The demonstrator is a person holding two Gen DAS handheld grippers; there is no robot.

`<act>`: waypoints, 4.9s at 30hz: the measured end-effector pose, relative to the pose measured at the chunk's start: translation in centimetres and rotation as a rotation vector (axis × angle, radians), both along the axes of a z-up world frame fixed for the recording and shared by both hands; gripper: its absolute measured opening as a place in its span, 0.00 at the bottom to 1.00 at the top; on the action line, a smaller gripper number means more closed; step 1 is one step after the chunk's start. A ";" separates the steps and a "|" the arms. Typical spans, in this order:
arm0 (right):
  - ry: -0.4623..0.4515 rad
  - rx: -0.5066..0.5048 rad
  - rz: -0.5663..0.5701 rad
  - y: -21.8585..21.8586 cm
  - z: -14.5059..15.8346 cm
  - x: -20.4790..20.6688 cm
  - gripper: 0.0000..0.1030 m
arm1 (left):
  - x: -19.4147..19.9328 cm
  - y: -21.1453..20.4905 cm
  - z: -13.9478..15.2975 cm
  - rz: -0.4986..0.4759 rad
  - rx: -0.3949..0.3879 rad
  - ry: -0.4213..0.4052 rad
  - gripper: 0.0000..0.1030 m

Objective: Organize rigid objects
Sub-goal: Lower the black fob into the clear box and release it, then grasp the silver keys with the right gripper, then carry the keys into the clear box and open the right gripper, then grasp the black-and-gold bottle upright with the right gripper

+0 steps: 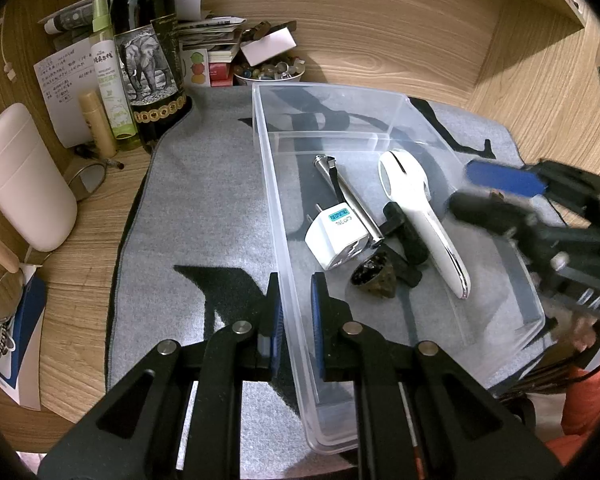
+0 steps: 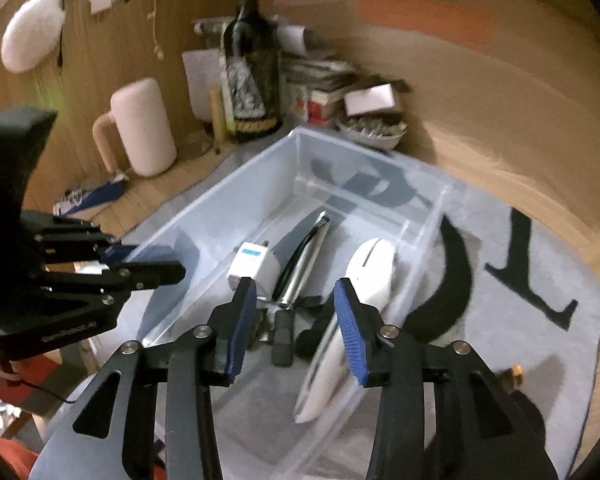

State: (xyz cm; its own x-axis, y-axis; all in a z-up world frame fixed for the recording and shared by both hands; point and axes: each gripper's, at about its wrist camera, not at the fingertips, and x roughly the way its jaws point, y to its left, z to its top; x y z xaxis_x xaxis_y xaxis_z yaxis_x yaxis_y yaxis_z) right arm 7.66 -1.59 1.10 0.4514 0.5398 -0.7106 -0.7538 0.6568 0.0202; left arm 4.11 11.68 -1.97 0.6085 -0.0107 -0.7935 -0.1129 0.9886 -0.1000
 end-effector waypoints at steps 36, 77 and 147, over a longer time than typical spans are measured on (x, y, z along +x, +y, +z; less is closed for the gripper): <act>0.026 -0.210 -0.302 -9.6 -6.0 4.4 0.57 | 0.0 -0.2 0.0 -0.001 0.006 0.001 0.11; -0.081 0.031 -0.280 -10.2 0.3 1.1 0.10 | 0.1 -0.6 0.1 0.004 0.011 0.003 0.11; -0.099 -0.040 -0.377 -9.2 -0.8 5.4 0.51 | 0.1 -0.7 0.0 0.002 0.022 0.005 0.11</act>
